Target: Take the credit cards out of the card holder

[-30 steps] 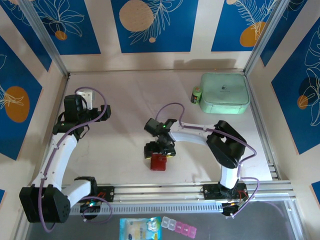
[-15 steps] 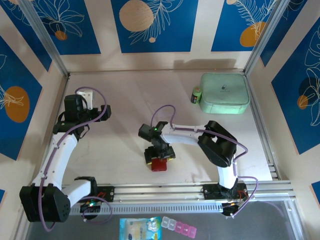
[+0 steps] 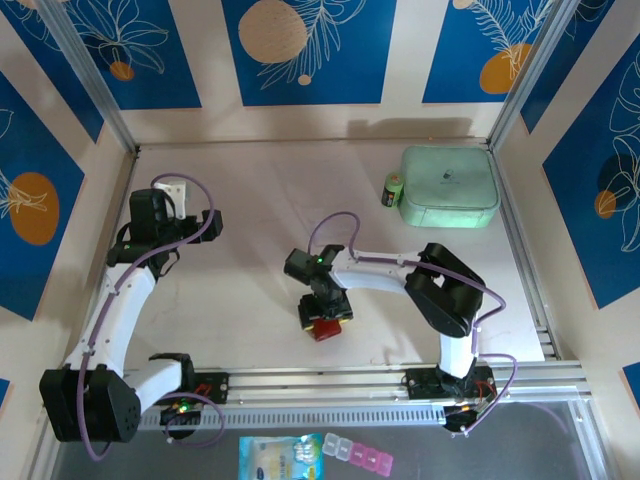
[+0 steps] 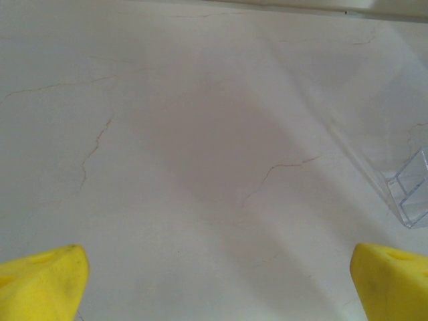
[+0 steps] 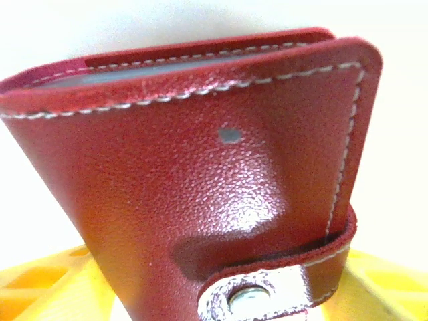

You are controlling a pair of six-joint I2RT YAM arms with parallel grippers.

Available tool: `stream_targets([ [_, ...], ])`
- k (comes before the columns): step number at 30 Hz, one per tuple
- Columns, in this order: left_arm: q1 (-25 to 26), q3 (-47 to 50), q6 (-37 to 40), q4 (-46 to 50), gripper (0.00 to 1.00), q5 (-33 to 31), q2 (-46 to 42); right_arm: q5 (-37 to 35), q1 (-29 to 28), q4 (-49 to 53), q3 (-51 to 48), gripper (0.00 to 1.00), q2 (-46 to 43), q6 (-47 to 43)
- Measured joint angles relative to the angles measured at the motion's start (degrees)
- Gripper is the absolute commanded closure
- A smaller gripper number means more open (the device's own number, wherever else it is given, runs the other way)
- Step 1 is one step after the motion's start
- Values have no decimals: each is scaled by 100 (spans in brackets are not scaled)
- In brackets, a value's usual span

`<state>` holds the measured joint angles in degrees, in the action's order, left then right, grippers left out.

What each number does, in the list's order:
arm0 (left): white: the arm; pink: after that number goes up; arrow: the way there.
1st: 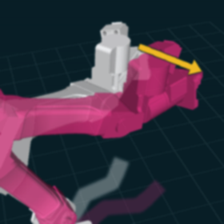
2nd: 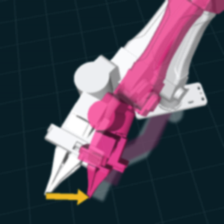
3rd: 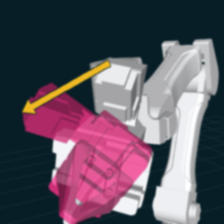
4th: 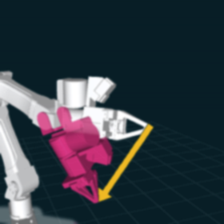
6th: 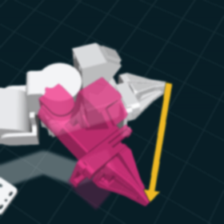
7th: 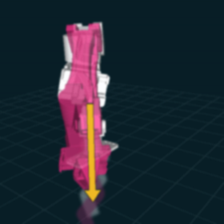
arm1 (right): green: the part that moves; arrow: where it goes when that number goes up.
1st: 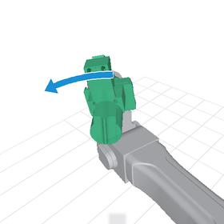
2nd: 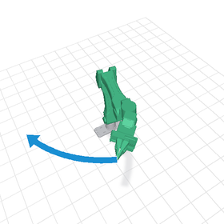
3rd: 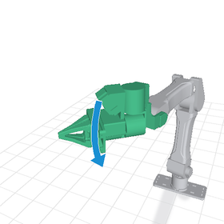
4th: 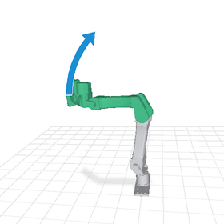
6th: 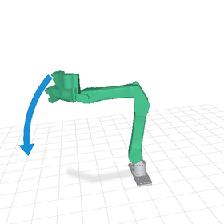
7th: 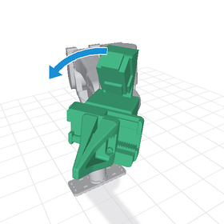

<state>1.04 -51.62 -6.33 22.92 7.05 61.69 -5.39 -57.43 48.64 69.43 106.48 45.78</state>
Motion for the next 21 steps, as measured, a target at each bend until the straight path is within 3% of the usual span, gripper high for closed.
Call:
stream_targets([
  [11,339,85,-1250,-164,0,643,214,-24,748,-129,363,30,-44,-157],
  [21,1825,525,-2846,-595,5,796,852,-22,1189,-308,798,30,479,-234],
])
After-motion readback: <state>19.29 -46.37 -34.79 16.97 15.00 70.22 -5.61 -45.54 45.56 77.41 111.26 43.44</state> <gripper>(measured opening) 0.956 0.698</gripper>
